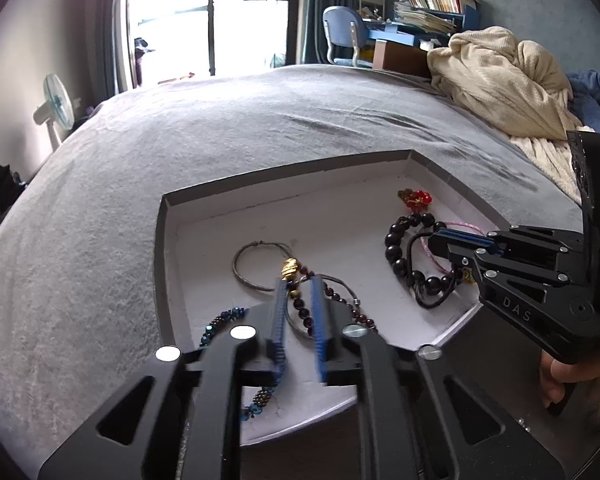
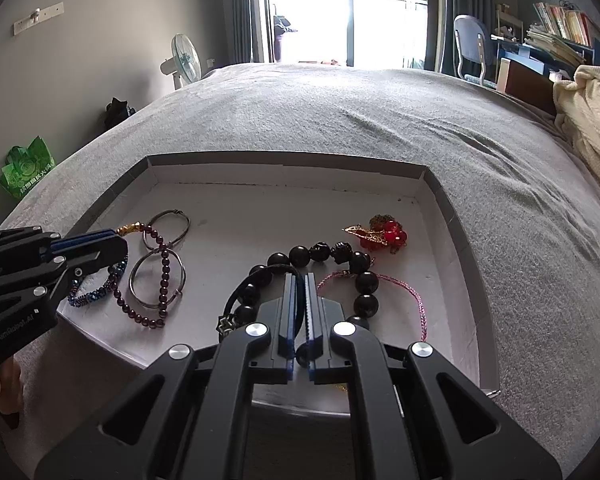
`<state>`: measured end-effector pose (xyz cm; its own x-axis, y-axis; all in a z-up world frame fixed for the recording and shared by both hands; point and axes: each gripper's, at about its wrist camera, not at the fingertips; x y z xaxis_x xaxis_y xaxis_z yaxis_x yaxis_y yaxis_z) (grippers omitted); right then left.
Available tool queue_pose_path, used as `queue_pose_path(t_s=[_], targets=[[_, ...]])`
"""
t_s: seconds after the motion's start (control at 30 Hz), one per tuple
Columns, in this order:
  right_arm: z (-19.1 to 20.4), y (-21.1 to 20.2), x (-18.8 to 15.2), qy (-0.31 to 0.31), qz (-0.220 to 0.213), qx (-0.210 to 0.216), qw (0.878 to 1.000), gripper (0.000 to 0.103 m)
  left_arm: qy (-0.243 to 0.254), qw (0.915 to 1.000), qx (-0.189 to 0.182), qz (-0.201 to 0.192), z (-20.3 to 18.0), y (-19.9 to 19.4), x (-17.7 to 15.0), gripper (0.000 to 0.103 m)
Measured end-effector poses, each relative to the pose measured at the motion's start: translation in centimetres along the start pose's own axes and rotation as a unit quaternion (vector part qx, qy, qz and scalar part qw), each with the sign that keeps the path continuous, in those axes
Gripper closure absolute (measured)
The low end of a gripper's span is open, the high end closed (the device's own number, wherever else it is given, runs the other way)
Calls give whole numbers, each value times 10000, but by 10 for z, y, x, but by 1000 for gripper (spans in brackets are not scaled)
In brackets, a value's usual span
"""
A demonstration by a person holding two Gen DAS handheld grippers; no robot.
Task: Organize jewelry
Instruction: 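Open the left tool over the box while the right tool releases the hair tie, then withdraw both tools from the box toward the pearl hair pieces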
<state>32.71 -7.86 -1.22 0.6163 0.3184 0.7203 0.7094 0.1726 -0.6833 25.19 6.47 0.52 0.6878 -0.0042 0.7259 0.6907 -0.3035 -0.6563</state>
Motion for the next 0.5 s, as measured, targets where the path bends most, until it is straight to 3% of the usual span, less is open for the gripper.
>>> queue_pose_path(t_s=[0.1, 0.13, 0.27, 0.4, 0.5], targets=[[-1, -4, -1, 42, -106, -27, 9999, 71, 36, 9999, 37, -115, -1, -5, 0, 57], [-2, -5, -1, 54, -128, -23, 9999, 68, 61, 9999, 59, -140, -2, -6, 0, 50], [-3, -8, 0, 67, -182, -27, 9998, 67, 161, 9996, 105, -196, -5, -9, 0, 44], [-4, -15, -1, 98, -360, -47, 9993, 44, 186, 9991, 178, -337, -8, -15, -1, 29], [-6, -20, -3, 124, -447, -33, 9989, 37, 156, 9986, 289, -424, -8, -20, -2, 18]])
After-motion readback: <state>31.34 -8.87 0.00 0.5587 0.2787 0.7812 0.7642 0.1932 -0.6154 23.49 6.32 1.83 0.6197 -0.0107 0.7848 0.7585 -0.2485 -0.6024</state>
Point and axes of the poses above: each gripper's, at about its wrist camera, not at the fingertips, and y roughly the way its jaws point, z to its left, x to its top, and after that the axes turned 14 degrees about -x, right-handed
